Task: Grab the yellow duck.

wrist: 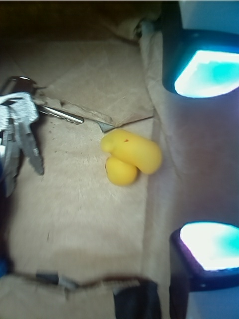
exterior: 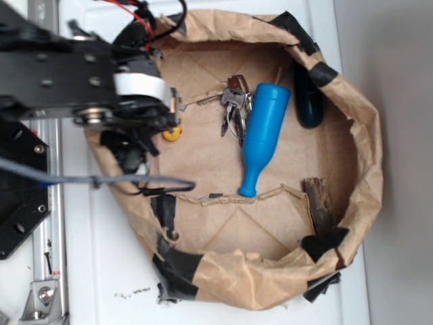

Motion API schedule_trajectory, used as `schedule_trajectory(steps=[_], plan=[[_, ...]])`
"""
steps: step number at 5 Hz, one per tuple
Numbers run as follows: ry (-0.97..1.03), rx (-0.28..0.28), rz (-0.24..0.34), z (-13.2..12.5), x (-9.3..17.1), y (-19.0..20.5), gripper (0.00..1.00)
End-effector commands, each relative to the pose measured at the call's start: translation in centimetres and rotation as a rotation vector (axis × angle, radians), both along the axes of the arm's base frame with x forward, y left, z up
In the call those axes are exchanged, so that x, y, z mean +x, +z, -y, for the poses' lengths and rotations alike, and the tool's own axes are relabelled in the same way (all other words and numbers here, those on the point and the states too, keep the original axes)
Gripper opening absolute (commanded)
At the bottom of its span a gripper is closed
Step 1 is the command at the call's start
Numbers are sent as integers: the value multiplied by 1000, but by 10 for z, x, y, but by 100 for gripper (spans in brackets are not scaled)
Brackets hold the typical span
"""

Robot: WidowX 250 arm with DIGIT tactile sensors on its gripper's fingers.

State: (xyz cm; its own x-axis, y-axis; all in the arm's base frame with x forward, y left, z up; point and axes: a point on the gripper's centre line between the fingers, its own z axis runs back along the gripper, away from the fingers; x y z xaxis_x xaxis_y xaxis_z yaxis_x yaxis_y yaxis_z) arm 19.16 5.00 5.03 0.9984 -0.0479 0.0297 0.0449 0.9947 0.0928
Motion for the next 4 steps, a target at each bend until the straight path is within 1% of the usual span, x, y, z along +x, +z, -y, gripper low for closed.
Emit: schedule_trajectory(steps=[1, 2, 4], plan=[[47, 29, -8, -7, 12, 2, 100], [59, 42, -29, -5, 22, -2, 100], [79, 36, -40, -6, 33, -3, 100]])
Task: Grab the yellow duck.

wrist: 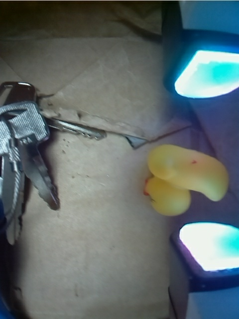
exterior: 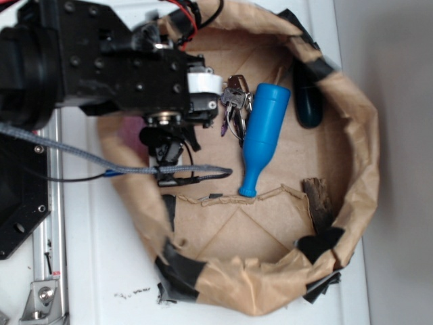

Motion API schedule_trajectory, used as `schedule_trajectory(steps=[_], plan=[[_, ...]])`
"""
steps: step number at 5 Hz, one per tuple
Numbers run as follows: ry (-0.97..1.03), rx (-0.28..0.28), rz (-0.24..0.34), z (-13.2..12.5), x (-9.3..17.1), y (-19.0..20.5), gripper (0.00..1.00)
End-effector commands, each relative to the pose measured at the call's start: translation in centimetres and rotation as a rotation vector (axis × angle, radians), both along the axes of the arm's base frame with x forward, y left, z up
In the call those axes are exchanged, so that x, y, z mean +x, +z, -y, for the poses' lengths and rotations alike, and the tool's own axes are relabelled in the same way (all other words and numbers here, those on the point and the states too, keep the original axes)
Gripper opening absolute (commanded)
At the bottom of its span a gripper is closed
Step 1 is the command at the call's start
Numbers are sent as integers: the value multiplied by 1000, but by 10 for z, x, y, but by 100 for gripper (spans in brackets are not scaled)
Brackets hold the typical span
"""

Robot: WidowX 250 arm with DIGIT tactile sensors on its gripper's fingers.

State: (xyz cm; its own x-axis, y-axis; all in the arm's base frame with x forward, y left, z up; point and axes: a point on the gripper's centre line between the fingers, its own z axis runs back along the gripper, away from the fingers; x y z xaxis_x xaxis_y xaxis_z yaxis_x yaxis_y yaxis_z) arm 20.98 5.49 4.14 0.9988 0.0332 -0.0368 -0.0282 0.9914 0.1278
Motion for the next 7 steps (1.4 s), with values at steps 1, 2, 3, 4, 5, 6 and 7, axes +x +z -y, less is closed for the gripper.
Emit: schedule_trajectory(steps=[1, 2, 3, 4, 5, 6, 7], plan=[[1, -3, 13, 4, 20, 0, 100], [-13, -39, -52, 14, 15, -18, 100], [-2, -71, -163, 28, 2, -30, 0], [25, -67, -139, 34, -8, -24, 0], [80, 9, -112, 29, -8, -11, 0], [104, 27, -44, 21, 7, 38, 0], [112, 15, 70, 21, 24, 82, 0]])
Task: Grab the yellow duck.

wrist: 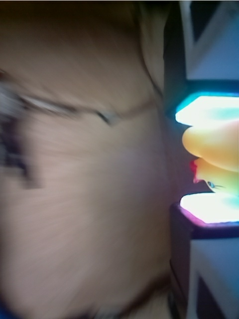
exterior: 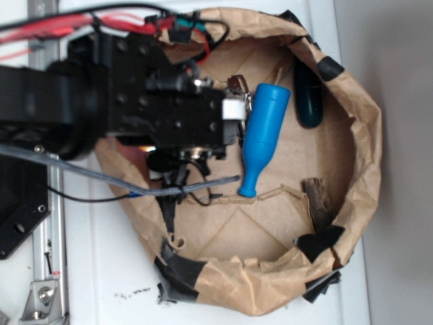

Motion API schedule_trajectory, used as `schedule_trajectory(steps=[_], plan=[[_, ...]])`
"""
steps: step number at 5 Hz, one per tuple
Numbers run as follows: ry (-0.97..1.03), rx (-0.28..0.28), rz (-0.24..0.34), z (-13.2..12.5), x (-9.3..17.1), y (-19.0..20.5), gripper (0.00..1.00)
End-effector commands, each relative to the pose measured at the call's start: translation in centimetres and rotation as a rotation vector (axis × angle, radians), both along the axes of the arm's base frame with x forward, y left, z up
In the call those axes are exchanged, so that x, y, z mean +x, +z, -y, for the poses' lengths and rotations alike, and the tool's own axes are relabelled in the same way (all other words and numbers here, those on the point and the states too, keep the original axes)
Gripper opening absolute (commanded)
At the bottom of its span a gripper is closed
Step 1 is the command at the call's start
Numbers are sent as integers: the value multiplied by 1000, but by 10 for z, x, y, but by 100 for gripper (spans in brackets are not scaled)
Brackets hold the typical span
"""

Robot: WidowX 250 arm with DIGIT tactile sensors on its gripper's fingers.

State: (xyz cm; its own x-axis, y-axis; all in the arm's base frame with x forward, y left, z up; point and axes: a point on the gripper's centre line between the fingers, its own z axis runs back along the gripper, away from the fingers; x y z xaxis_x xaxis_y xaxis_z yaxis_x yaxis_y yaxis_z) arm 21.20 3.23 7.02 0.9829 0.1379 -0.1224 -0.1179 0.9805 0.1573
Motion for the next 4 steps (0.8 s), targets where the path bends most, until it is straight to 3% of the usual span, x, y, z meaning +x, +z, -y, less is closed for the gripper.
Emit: schedule_trajectory(steps=[1, 3, 4], plan=[[6, -13, 196, -2, 31, 71, 0], [-6, -57, 249, 4, 38, 78, 0], [-7, -49, 270, 3, 42, 75, 0]])
